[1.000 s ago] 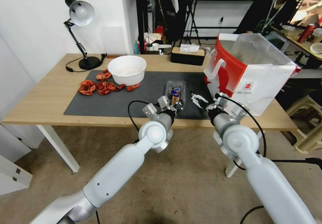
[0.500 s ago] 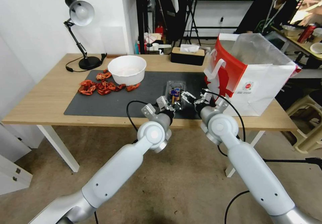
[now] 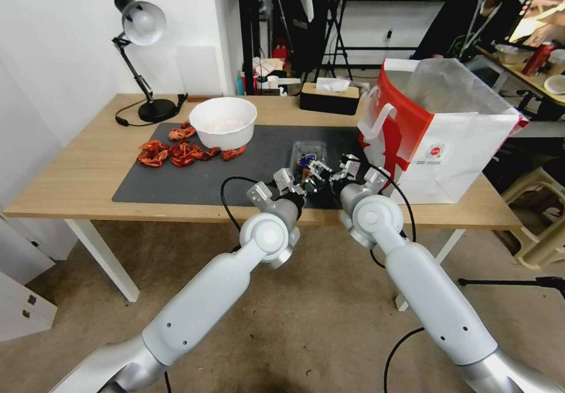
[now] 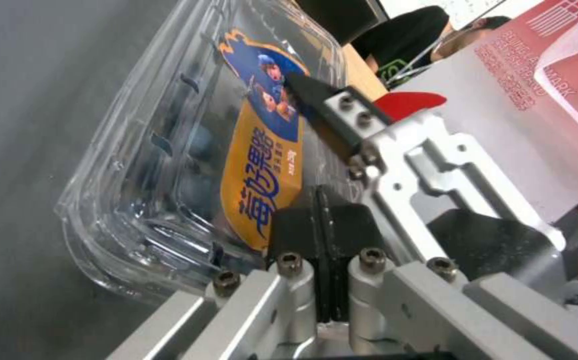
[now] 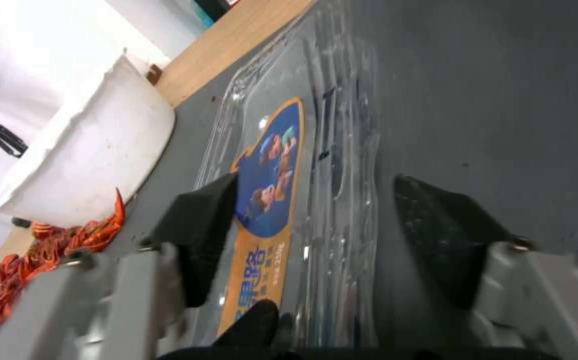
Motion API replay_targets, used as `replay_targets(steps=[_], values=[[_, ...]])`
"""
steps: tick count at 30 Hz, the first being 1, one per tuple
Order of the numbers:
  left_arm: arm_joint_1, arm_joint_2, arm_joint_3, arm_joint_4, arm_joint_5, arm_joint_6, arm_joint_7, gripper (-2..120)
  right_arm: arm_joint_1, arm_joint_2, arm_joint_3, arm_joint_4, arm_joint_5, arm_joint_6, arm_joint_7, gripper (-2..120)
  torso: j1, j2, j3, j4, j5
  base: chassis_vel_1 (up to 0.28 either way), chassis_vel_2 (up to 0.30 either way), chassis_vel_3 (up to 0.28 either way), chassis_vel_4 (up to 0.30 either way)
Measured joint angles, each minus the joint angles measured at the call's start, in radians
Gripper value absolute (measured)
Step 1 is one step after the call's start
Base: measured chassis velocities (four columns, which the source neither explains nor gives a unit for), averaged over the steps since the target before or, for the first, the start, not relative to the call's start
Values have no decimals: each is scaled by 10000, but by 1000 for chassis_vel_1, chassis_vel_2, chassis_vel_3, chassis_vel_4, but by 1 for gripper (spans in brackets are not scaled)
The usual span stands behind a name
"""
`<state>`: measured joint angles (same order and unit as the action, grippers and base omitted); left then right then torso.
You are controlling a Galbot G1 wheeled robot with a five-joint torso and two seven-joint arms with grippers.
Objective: Close the takeout container lid, then place the container into the takeout bag.
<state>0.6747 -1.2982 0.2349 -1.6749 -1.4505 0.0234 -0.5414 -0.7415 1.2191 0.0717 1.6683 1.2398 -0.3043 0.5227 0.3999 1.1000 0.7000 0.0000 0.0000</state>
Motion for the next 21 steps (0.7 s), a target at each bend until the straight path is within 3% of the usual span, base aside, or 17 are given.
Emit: replay_targets(steps=[7, 9, 11, 15, 21], values=[[36, 57, 2, -47, 7, -5, -13, 0, -9, 102, -20, -129, -168, 5, -7, 32, 0, 0, -1, 0, 0, 0, 0, 0, 0], [44, 67, 1, -54, 12, -5, -13, 0, -14, 114, -21, -132, -183, 5, -8, 31, 0, 1, 0, -1, 0, 0, 0, 0, 0], [85, 107, -11, -95, 56, -11, -2, 0, -43, 167, -23, -156, -275, 0, -15, 16, 0, 0, 0, 0, -1, 0, 0, 0, 0], [113, 161, -29, -116, 233, -90, 44, 0, -66, 203, -44, -165, -360, 0, -35, 3, 0, 1, 0, 0, -1, 0, 0, 0, 0], [162, 305, -162, -101, 771, -153, 95, 0, -82, 229, -52, -170, -469, 9, -42, 0, 0, 0, -1, 0, -1, 0, 0, 0, 0]])
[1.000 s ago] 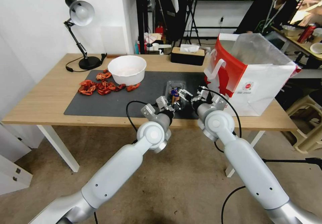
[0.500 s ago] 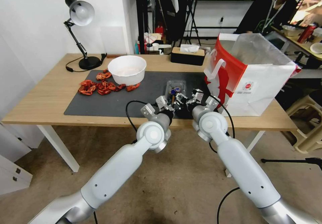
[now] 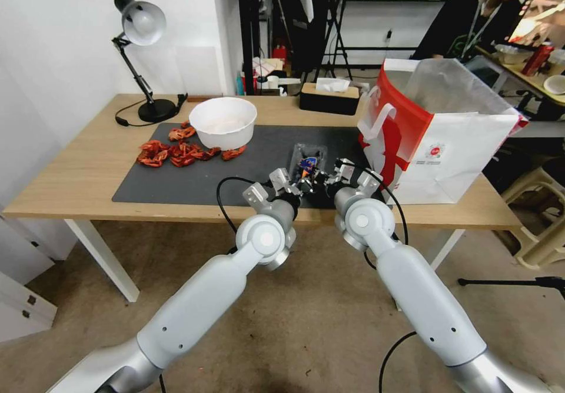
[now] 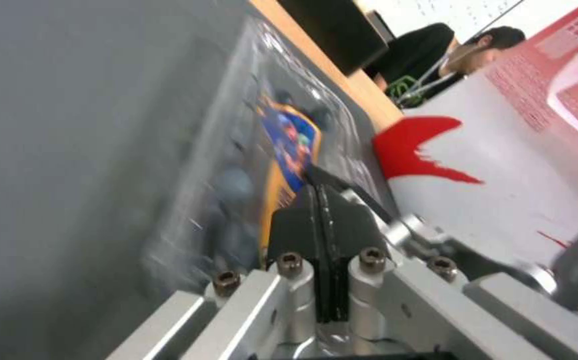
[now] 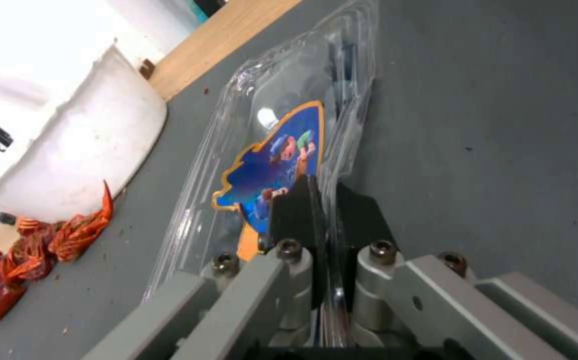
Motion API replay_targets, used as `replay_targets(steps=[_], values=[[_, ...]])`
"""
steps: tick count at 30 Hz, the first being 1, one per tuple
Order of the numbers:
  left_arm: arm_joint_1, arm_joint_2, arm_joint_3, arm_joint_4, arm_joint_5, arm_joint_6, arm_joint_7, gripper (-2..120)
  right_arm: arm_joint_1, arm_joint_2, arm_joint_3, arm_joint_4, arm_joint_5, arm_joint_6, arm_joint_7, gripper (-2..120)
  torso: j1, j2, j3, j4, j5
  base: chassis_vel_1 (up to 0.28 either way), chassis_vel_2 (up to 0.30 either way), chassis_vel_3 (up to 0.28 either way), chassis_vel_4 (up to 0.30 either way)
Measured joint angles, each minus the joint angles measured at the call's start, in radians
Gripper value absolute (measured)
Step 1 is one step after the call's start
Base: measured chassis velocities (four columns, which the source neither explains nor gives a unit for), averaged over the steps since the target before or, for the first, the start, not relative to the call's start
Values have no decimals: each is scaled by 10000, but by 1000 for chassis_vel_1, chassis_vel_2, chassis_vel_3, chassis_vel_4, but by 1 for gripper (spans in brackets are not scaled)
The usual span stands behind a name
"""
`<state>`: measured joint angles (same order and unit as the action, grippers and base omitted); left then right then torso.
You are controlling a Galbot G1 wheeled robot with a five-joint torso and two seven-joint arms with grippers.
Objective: Close the takeout container lid, then place the container into the takeout bag.
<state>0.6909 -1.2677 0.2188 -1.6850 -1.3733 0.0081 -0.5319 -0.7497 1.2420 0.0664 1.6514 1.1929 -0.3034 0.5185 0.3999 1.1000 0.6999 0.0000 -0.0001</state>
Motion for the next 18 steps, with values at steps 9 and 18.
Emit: replay_targets(steps=[9, 18], values=[[387, 557, -413, -394, 2507, -45, 515, 12, -80, 12, -5, 65, -163, 26, -11, 0, 0, 0, 0, 1, 1, 0, 0, 0, 0], [1831, 1521, -1641, -1469, 5544, -206, 1707, 45, -173, -43, 30, 200, -250, 27, -17, 0, 0, 0, 0, 2, 0, 0, 0, 0, 0]])
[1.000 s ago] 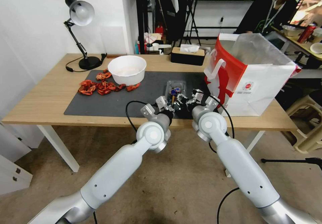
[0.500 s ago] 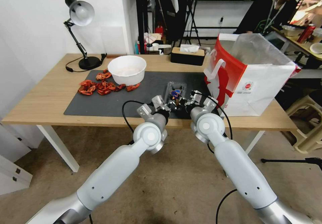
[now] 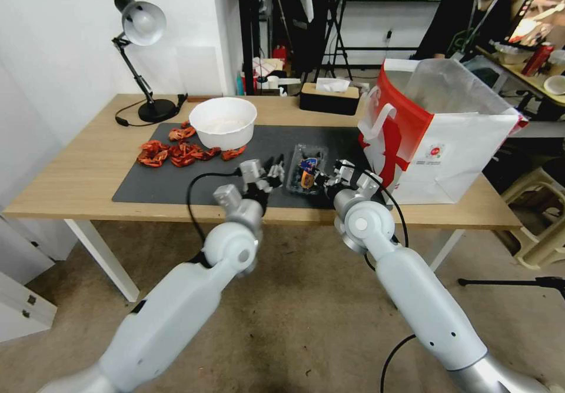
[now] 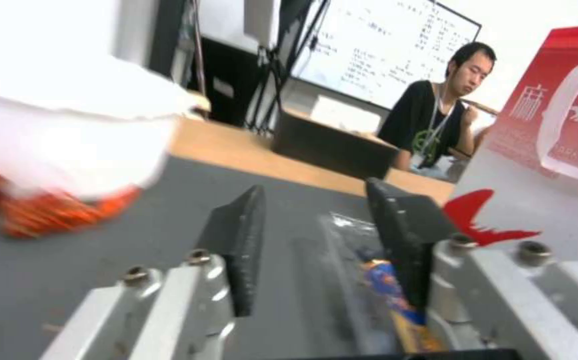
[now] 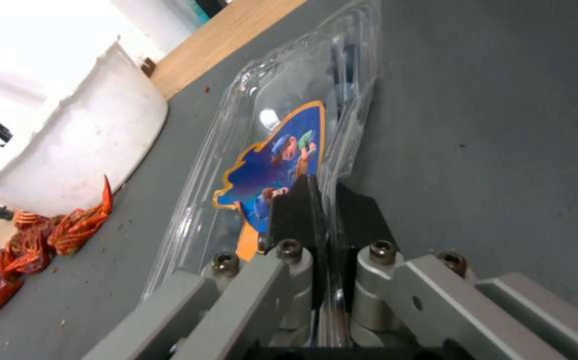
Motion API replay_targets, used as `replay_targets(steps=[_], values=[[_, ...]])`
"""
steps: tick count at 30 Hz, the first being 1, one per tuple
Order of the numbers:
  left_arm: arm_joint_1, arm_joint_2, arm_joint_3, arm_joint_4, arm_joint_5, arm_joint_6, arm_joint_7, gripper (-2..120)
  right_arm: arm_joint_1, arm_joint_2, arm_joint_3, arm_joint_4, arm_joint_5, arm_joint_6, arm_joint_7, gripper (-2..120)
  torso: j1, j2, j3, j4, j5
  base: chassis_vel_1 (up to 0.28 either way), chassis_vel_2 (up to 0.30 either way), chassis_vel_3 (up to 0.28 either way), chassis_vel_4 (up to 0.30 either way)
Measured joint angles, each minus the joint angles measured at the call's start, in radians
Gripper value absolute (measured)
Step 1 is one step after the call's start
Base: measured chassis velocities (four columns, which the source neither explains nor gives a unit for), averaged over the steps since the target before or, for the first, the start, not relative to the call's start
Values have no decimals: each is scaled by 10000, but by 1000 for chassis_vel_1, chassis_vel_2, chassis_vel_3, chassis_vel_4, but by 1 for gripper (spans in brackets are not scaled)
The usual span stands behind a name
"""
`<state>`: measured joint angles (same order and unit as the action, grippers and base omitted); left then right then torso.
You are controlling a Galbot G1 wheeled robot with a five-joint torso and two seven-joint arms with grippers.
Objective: Close the takeout container lid, then place the container into the takeout bag.
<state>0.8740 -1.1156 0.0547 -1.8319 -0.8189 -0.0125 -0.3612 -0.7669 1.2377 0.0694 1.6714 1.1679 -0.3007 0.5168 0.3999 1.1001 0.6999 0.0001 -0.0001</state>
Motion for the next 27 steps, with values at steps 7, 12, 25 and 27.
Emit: replay_targets(steps=[7, 12, 25, 27], values=[[1243, 469, -1175, -737, 1460, -61, 545, 68, -2, 12, -3, 28, -68, 6, -24, 0, 0, 0, 1, -1, -1, 0, 0, 0, 0], [2229, 659, -1998, -1042, 2310, -366, 799, 88, -2, 3, -7, 59, -108, 13, -48, 0, 0, 0, 1, -1, 1, 0, 0, 0, 0], [4551, 305, -3875, -1566, 3233, -873, 1129, 100, -52, -64, 11, 132, -218, 55, -118, 0, 0, 0, 1, -2, 1, 0, 0, 0, 0], [4729, 244, -3980, -1572, 3307, -957, 1160, 100, -49, -64, 11, 134, -225, 57, -124, 0, 0, 0, 0, 0, 1, 0, 0, 0, 0]])
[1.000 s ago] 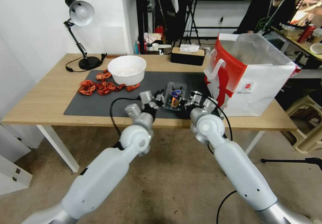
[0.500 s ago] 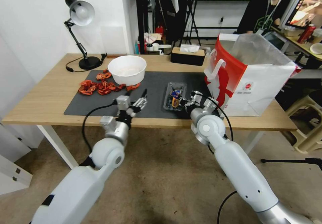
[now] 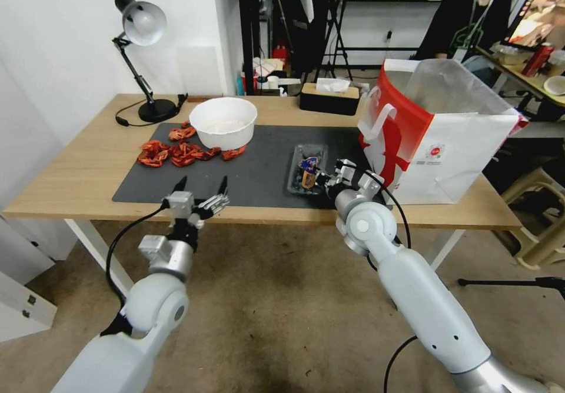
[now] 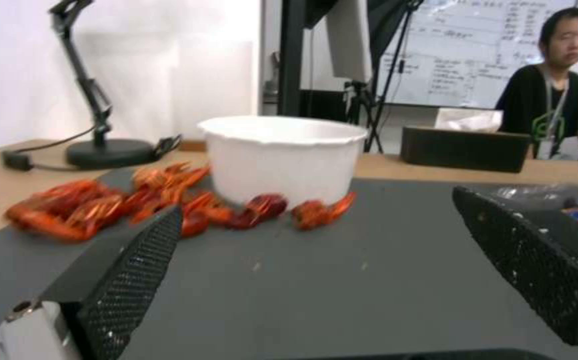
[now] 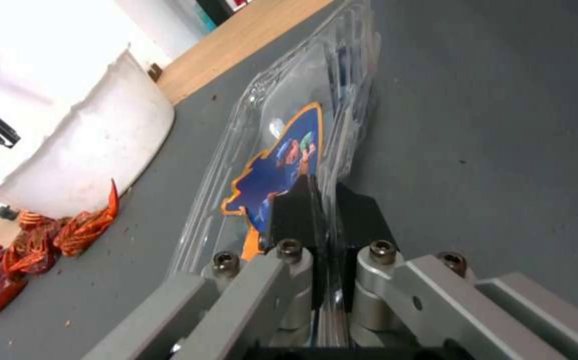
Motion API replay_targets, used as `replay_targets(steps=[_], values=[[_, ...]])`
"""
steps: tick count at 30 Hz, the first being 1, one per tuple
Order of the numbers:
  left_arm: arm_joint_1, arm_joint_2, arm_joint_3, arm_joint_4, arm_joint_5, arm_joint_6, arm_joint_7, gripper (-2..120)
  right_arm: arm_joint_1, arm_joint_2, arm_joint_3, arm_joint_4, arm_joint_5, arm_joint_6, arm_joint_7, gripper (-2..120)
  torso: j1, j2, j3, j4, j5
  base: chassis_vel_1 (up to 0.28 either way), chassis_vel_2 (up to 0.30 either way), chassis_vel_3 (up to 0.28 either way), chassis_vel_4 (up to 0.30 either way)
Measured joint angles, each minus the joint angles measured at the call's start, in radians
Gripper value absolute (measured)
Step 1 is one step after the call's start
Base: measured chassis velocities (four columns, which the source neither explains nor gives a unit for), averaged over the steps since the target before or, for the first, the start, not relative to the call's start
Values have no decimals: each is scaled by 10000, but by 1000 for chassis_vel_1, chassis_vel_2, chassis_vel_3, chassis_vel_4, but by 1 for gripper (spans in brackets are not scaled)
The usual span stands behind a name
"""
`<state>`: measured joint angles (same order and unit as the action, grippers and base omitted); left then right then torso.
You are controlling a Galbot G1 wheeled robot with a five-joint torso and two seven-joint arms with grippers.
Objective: Close the takeout container lid, then place the container into the takeout bag.
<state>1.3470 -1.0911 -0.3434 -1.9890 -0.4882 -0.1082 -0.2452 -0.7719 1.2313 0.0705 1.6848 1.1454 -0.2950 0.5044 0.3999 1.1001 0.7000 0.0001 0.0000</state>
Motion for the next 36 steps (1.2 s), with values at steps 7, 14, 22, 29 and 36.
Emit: replay_targets(steps=[7, 14, 22, 29, 36], values=[[821, -297, -303, 22, 442, -534, 102, 100, 52, -14, 9, -16, -22, 10, -19, 0, 0, 0, 0, -1, 0, 0, 0, 0, 0], [1327, -468, -367, 288, 765, -992, 177, 100, 17, -42, 73, 20, -3, 14, -32, 0, 0, -2, 0, -1, 0, 0, 0, 0, 0], [1560, -354, -527, 513, 891, -1197, 254, 100, -4, -33, 210, 384, 184, 15, -50, 0, 1, -2, 0, -2, 1, 0, 0, 0, 0], [1605, -282, -618, 510, 860, -1204, 246, 100, 265, -251, 524, 1487, 805, -158, -8, 0, 2, -2, 0, -1, 1, 0, 0, 0, 0], [1674, -319, -655, 450, 870, -1210, 225, 100, 1078, -723, 1276, 2773, 1755, -442, 280, 0, 2, -1, 0, 0, 1, 0, 0, 0, 0]])
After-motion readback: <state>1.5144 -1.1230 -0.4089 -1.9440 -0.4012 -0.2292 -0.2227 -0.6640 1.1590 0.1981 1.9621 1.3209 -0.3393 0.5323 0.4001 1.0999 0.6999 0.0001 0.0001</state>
